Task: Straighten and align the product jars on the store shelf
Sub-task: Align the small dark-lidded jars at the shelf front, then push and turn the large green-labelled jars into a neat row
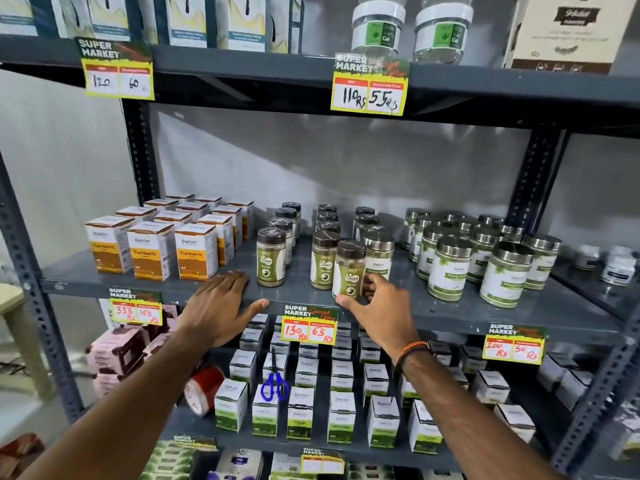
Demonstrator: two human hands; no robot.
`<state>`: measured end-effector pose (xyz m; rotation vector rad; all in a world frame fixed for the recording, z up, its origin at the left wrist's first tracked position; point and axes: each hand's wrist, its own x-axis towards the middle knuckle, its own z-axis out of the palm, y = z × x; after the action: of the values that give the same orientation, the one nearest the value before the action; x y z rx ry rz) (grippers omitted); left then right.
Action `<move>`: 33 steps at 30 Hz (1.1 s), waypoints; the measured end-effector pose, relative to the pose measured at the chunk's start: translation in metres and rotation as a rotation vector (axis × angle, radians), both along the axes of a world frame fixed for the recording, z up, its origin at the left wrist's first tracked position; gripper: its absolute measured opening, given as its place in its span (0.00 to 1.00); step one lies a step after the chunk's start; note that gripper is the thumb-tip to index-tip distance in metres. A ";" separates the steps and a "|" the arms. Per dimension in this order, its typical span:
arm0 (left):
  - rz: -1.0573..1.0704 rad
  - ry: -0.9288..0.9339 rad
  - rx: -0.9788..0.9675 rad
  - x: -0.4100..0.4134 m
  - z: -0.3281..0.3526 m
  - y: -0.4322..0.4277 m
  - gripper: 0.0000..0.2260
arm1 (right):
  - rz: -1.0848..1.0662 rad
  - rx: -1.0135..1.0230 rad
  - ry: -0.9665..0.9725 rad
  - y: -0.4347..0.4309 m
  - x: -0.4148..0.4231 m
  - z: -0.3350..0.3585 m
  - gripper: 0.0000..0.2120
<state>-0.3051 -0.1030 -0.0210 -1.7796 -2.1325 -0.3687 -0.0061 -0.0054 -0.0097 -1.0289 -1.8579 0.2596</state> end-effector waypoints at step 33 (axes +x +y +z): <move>-0.018 -0.093 -0.027 0.006 0.014 -0.013 0.47 | 0.039 0.099 0.038 0.045 0.051 0.029 0.41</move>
<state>-0.2987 -0.1164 -0.0069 -1.8314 -2.1957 -0.4377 0.0452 0.0398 0.0198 -0.9148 -1.8399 0.2067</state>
